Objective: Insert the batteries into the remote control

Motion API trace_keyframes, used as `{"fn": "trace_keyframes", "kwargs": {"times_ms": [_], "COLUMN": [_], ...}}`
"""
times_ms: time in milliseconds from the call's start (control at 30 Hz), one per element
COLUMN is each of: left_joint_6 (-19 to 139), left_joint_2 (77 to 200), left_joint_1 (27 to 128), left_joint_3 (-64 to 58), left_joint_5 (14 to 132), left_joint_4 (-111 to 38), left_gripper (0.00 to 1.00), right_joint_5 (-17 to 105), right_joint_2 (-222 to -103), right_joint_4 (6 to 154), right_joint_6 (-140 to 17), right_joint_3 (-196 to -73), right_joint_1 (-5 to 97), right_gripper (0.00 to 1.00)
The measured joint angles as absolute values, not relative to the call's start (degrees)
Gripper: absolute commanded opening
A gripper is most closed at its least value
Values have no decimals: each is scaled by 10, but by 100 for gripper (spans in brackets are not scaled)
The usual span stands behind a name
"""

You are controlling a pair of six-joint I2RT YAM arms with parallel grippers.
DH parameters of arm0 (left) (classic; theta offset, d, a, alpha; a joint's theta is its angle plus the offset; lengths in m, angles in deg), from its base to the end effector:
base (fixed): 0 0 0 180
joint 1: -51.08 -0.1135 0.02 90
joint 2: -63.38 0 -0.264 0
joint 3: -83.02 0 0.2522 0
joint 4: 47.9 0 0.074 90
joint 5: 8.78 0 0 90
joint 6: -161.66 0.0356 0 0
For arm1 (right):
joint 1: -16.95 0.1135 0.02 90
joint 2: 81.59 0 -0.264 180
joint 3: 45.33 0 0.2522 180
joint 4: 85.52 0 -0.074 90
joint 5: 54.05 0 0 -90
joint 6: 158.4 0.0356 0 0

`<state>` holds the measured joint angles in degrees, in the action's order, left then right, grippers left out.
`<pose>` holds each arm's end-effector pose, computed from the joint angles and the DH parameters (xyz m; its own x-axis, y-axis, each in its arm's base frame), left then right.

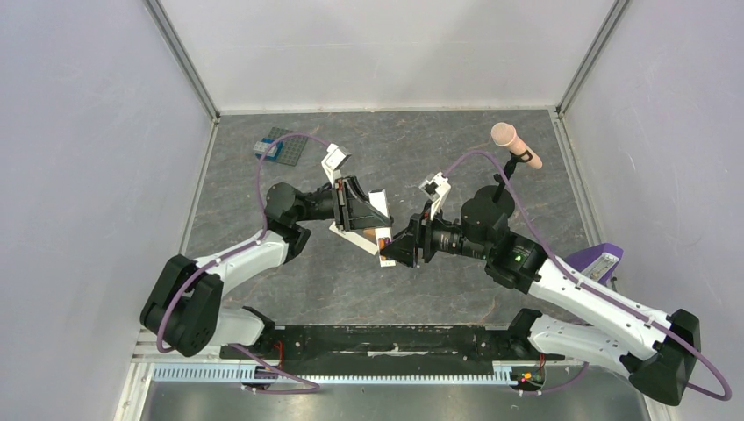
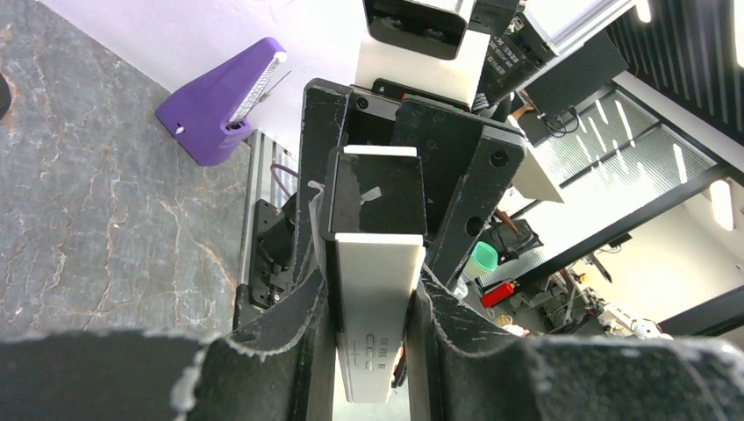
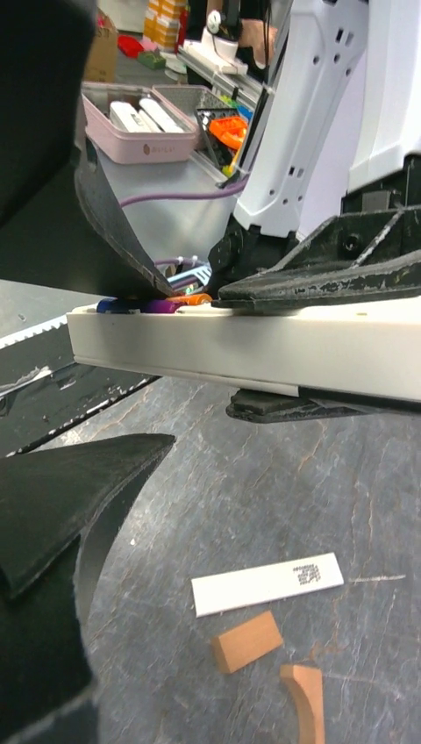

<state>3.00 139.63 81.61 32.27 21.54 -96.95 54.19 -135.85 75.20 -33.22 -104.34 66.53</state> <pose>0.2163 -0.1632 0.2981 -0.7485 -0.1045 -0.6548 0.6619 -0.1771 -0.7284 0.1351 0.1758 0.3216 -0.6627 0.0658 -0.7460 -0.6578 0.4248 0.6219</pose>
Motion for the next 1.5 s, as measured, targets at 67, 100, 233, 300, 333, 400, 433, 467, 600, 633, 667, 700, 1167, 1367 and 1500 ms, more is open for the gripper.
{"fn": "trace_keyframes", "kwargs": {"times_ms": [67, 100, 233, 300, 333, 400, 433, 467, 600, 633, 667, 700, 1167, 1367, 1500], "left_joint_6": [24, 23, 21, 20, 20, 20, 20, 20, 20, 20, 20, 21, 53, 85, 107], "left_joint_2": [1396, 1396, 1396, 1397, 1397, 1397, 1397, 1397, 1397, 1397, 1397, 1397, 1381, 1369, 1361], "left_joint_1": [816, 816, 815, 815, 815, 815, 815, 814, 814, 814, 814, 814, 815, 815, 810], "left_joint_3": [323, 322, 322, 322, 322, 322, 322, 322, 322, 322, 322, 322, 320, 312, 311], "left_joint_5": [215, 215, 216, 215, 214, 211, 211, 211, 211, 211, 211, 212, 237, 266, 305], "left_joint_4": [-980, -984, -990, -994, -998, -1003, -1004, -1004, -1003, -1003, -1001, -999, -877, -802, -740], "left_gripper": [2, 2, 2, 2, 2, 2, 2, 2, 2, 2, 2, 2, 2, 2, 2], "right_joint_5": [548, 552, 566, 569, 570, 572, 573, 573, 573, 573, 573, 573, 545, 526, 489], "right_joint_2": [-1359, -1359, -1359, -1359, -1360, -1360, -1360, -1361, -1361, -1361, -1362, -1362, -1369, -1368, -1353], "right_joint_4": [762, 766, 776, 778, 778, 780, 781, 781, 781, 781, 781, 781, 781, 781, 784], "right_joint_6": [-329, -327, -320, -313, -311, -306, -306, -306, -305, -304, -304, -303, -297, -287, -276], "right_joint_3": [-1043, -1043, -1043, -1043, -1043, -1043, -1043, -1043, -1043, -1043, -1043, -1043, -1043, -1043, -1041], "right_joint_1": [666, 666, 667, 667, 667, 667, 667, 667, 666, 667, 666, 667, 663, 662, 662], "right_gripper": [48, 43, 27, 20, 17, 13, 13, 14, 31, 38, 43, 46, 62, 80, 82]}}
